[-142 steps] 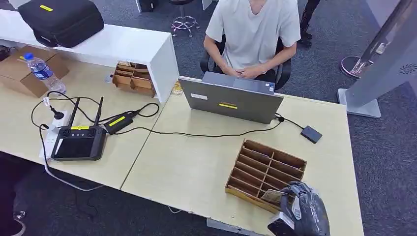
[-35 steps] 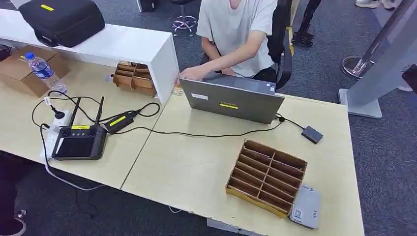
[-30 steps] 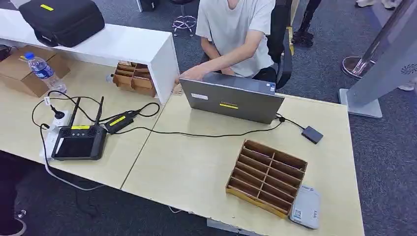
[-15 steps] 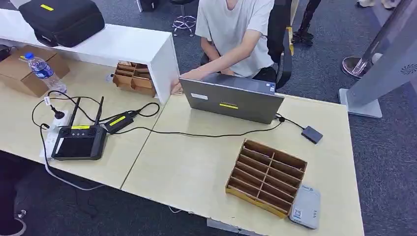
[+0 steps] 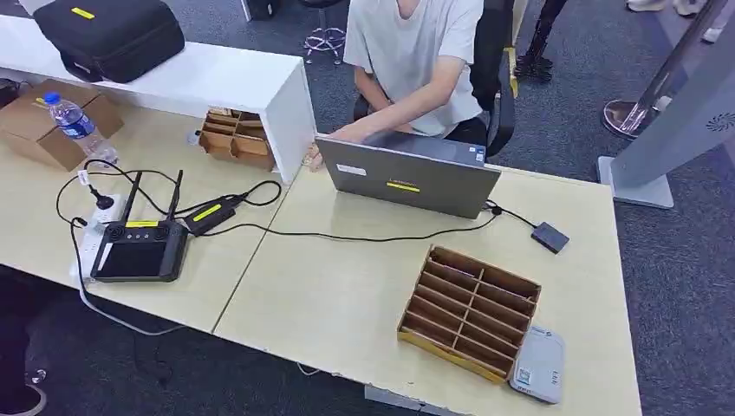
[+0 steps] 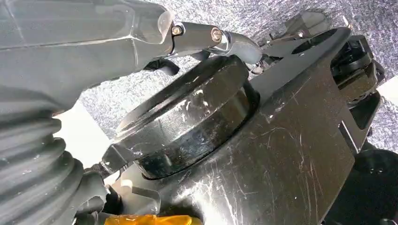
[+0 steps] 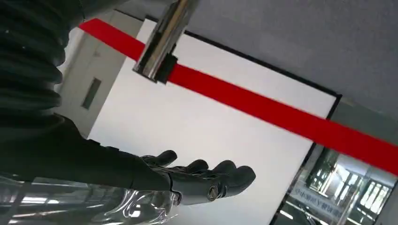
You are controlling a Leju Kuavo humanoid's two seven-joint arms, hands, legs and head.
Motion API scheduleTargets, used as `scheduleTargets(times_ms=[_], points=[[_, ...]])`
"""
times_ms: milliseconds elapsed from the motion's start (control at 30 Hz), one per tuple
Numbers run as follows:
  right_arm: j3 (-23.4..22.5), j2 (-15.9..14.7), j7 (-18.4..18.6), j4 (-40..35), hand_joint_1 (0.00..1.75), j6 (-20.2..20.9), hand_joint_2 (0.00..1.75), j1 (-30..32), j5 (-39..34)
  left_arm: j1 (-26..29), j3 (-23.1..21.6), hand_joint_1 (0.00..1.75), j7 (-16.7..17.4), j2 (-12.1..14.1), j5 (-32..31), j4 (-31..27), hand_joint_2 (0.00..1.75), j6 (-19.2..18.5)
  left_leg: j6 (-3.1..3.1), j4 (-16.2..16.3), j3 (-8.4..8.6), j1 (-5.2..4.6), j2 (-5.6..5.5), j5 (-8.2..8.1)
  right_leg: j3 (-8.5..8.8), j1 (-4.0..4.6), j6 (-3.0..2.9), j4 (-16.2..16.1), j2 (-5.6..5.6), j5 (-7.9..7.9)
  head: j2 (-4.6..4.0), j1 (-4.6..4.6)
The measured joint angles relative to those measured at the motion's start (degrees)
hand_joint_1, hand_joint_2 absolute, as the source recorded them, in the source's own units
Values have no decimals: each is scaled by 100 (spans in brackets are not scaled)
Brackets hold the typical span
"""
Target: Pass the card to the sensor for recognition and then transmit it.
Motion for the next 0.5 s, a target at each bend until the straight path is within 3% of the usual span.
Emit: scheduleTargets(times_ms=[500], points=[[-476, 715, -28, 116, 0, -129, 175, 928, -109, 5, 0, 0, 0, -4, 33, 0, 175, 0, -1, -1, 2, 10, 1, 1, 0, 8, -1, 0, -2, -1, 0, 2]])
